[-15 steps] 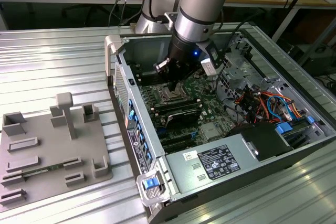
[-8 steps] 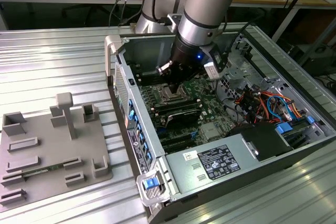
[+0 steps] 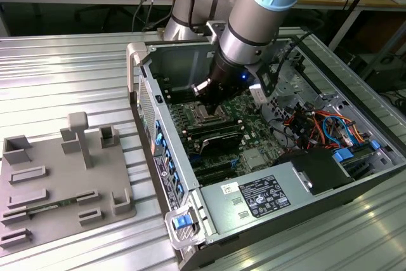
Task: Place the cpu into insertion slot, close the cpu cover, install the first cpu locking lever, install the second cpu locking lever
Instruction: 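Install the second cpu locking lever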
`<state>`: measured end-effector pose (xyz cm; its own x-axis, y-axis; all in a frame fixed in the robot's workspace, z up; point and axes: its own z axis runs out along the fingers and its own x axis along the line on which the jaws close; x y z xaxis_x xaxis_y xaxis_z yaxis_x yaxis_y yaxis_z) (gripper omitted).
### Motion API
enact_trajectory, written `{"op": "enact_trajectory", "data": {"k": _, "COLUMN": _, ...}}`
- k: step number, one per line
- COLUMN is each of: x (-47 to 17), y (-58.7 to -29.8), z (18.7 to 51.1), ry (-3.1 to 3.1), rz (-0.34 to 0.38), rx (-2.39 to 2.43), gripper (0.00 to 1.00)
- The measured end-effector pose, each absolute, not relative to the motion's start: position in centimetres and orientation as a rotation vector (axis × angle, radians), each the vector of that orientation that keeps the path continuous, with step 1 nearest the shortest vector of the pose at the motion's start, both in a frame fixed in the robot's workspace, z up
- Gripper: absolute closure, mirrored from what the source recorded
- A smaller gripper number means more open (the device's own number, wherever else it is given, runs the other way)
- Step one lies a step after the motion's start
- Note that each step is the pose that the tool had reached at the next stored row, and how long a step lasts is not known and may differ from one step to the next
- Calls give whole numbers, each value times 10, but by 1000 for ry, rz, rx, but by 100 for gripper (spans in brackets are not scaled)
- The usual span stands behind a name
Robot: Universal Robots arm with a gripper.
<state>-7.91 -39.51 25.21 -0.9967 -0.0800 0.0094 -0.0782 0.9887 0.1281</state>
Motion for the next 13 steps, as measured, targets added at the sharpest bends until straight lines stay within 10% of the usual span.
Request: {"op": "enact_trajectory", "data": {"k": 13, "x": -79, "y": -409, "z": 241, "ry": -3108, "rz": -283, "rx": 41, "gripper": 89}}
